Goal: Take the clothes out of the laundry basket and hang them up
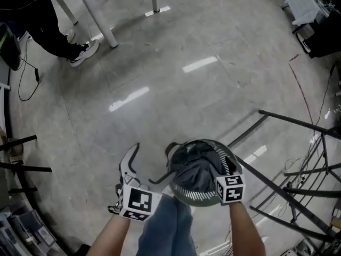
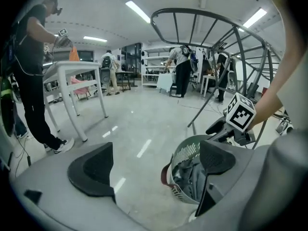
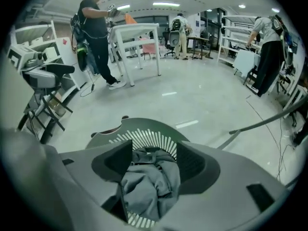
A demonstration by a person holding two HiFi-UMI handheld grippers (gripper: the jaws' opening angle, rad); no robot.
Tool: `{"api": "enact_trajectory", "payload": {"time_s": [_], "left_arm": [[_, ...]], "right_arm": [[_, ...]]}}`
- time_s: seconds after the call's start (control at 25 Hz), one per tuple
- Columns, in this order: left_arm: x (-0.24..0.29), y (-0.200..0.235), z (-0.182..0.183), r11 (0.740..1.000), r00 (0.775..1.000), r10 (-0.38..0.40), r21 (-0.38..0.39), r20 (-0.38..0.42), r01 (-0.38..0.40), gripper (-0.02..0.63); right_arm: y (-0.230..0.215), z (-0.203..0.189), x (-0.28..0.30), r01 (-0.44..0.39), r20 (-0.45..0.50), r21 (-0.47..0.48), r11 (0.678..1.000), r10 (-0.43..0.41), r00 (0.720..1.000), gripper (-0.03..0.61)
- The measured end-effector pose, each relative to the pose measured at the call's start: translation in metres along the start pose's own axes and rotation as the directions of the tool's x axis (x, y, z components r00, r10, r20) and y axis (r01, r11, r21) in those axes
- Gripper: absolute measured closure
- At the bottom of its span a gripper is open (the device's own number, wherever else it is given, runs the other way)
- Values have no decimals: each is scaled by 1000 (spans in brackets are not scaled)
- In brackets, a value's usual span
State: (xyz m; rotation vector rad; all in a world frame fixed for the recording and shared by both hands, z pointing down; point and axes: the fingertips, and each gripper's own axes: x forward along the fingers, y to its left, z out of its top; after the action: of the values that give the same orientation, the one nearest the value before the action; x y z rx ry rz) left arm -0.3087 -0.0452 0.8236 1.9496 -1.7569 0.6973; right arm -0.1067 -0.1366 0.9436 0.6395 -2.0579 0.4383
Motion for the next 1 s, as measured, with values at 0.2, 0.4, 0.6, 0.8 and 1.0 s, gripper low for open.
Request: {"api": "enact_trajectory", "payload": {"time_s": [0.2,0.4,0.6,0.8,1.0], "left_arm": [[20,-3,-26,1000,1000,9,-7,-7,-9,49],[40,-8,-50,1000,1000,20,-12,-9,-20,49],[63,-15,-74,1000,1000,22,11,0,-22,49],[83,-15,-100,999,999,35,23,1,-35,49],[94,-16,-118,999,999,49,18,-4,-49,49]], "right_arm": [[3,-11,43,-57,-55,-138,989,50,997,343],[5,-27,89,-96,-92,-146,985,83,992,379],[14,-62,142,-152,-189,-159,976,121,974,402],[18,-93,190,-184,-285,-116,976,145,948,408],[10,-117,222,-161,-362,-20,987,143,921,410]]}}
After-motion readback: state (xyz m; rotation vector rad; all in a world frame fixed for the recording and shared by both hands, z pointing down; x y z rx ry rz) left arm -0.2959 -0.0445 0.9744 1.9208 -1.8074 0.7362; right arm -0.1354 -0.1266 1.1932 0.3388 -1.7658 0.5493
